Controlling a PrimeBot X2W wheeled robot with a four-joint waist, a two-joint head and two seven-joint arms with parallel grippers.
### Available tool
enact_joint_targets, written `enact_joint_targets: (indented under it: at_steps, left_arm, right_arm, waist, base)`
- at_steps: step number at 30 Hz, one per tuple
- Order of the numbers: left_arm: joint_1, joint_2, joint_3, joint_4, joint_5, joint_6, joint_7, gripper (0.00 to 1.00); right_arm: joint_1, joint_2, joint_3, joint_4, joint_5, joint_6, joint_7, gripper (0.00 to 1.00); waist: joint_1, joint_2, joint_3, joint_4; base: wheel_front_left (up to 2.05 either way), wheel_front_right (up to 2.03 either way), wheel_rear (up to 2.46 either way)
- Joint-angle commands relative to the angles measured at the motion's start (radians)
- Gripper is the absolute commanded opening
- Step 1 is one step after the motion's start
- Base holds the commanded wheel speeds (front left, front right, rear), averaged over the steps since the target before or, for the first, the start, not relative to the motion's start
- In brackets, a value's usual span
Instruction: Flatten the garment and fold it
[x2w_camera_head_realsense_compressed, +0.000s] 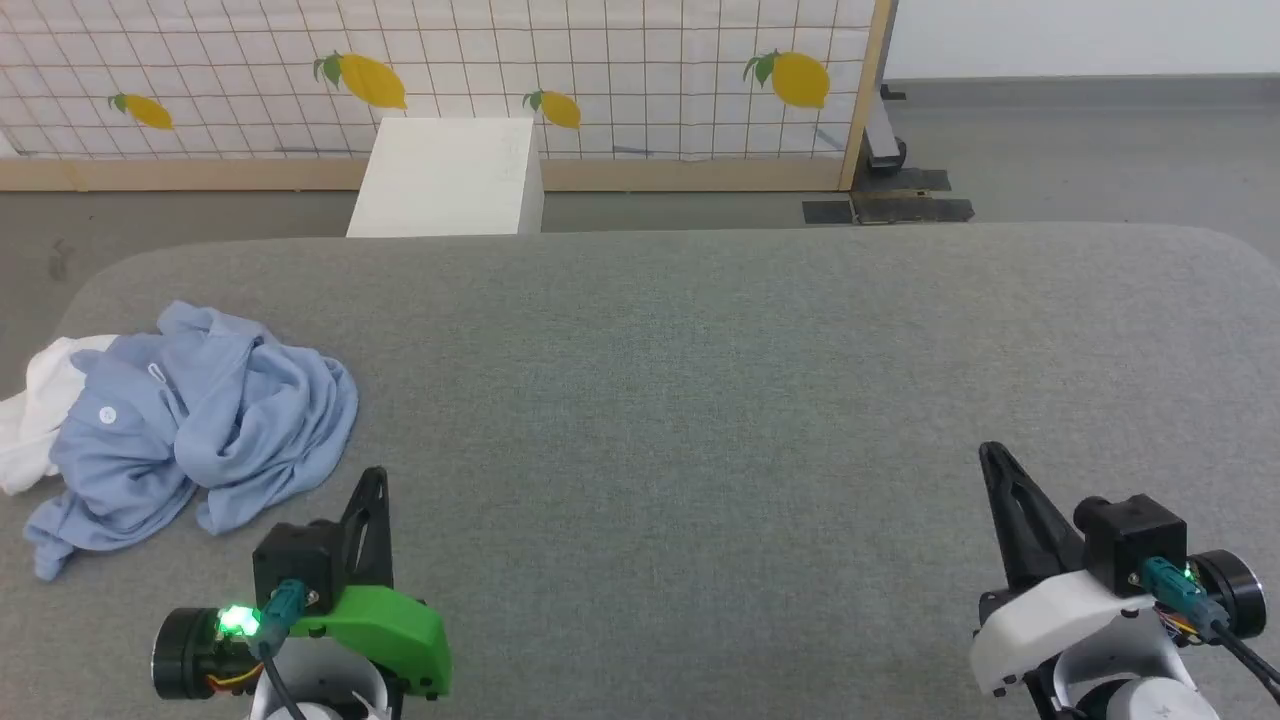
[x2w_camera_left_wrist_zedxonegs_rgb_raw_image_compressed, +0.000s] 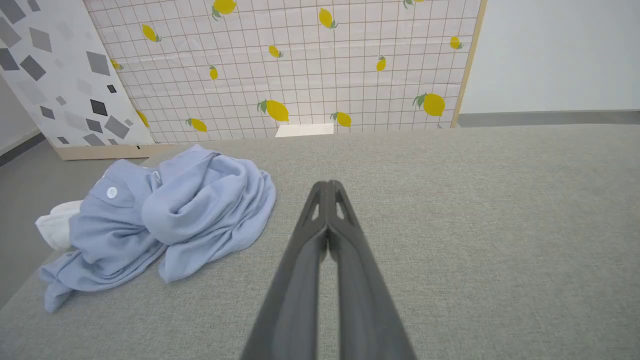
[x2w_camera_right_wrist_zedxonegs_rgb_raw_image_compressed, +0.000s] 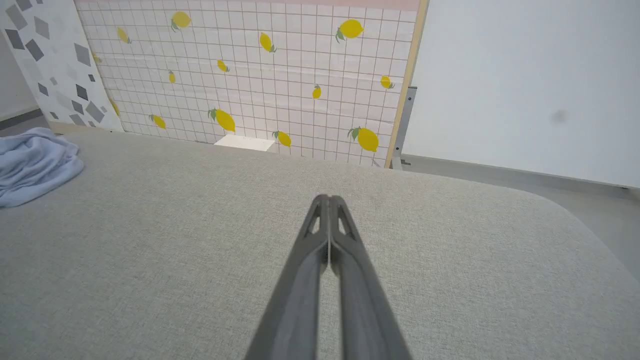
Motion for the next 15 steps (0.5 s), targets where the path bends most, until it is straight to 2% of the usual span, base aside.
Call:
enact_joint_targets:
  at_steps: [1,15]
  left_arm:
    - [-0.018,-0.006,0.004,0.003,0.010,-0.002,0.001,0.00]
    - [-0.018,-0.006,0.004,0.003,0.010,-0.002,0.001,0.00]
  right_arm:
    - [-0.015,0.002,0.002,0.002,-0.006,-0.002,0.000,0.00]
    - [-0.015,0.002,0.002,0.002,-0.006,-0.002,0.000,0.00]
  waist:
    - [0.0000,0.0000,0.000,0.000]
    - [0.0000,0.0000,0.000,0.000]
  base:
    - [0.00,0.00,0.00]
    - [0.00,0.00,0.00]
